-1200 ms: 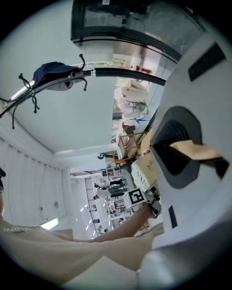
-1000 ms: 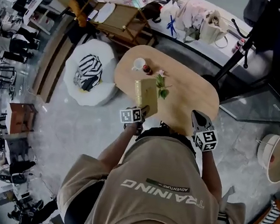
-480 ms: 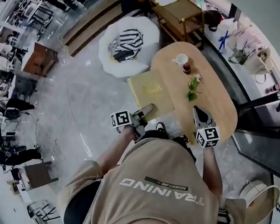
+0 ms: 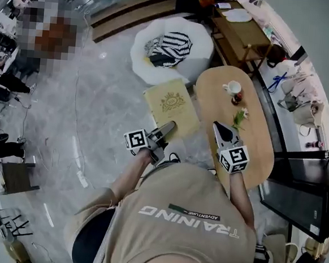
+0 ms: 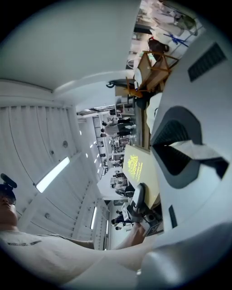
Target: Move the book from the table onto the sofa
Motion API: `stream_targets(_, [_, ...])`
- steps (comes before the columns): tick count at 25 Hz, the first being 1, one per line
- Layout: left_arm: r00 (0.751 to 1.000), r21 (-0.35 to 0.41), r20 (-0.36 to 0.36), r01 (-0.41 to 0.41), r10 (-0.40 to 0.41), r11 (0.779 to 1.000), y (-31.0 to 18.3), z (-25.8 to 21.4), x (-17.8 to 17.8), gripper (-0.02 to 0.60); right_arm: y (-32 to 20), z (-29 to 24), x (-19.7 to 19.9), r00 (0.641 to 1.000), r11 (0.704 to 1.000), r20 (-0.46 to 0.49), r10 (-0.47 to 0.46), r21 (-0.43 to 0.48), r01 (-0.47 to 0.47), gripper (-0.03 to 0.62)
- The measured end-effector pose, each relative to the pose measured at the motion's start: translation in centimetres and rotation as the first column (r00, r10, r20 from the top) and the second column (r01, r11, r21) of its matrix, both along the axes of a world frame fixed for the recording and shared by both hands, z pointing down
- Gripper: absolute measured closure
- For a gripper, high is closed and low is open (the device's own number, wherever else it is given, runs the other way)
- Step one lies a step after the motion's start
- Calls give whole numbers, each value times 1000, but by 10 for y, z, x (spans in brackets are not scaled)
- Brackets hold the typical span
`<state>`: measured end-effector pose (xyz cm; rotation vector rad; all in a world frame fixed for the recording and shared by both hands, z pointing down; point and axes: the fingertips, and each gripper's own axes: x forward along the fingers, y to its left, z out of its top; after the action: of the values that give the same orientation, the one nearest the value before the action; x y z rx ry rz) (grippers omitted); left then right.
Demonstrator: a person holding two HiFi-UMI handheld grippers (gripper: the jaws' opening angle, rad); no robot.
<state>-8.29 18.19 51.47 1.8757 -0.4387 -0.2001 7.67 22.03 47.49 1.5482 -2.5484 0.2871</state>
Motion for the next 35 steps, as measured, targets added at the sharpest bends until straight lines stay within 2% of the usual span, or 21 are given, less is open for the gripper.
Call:
stream_targets(3, [1000,18,-23,-1,1,1000,-23,-8,-17,373,-31,-6,-38,998,999,-61,-31,7,32,589])
stream_targets(6, [998,59,-60,16,-13,998,-44,-20,-34,373,-56,-14,-63,995,999,-98,-15,33,18,589])
stream_targets(9, [999,113,-25,43,-41,993,-61,-19,-47,373,-73,-8,-80,991,998,-134,-21,53,28,589])
stream_targets(13, [995,61,-52,85,-82,994,-61,-5,-63,373,-79,9,-105,988,996,-130,-87,8,89,589])
stream_targets(16, [992,57,-53,119,-116,991,-67,-2,-94,373,-92,15,-135,987,993,-113,-119,-25,116,589])
stream_targets(19, [986,36,-8,165,-165,986,-79,14,-115,373,-109,25,-151,983,987,-96,-154,-56,149,589])
stream_targets(23, [979,-18,-13,203,-203,979,-84,24,-122,373,-128,33,-152,974,979,-111,-197,-72,190,589])
stream_targets(27, [975,-11,6,224,-224,974,-101,24,-118,373,-156,38,-142,973,977,-101,-209,-65,203,589])
stream_targets(31, [973,-10,52,228,-227,974,-155,23,-100,373,-209,44,-113,980,982,-72,-184,-58,180,589])
stream_targets(35, [978,-22,58,203,-202,979,-202,14,-80,373,-252,46,-77,989,987,-19,-144,-78,143,589])
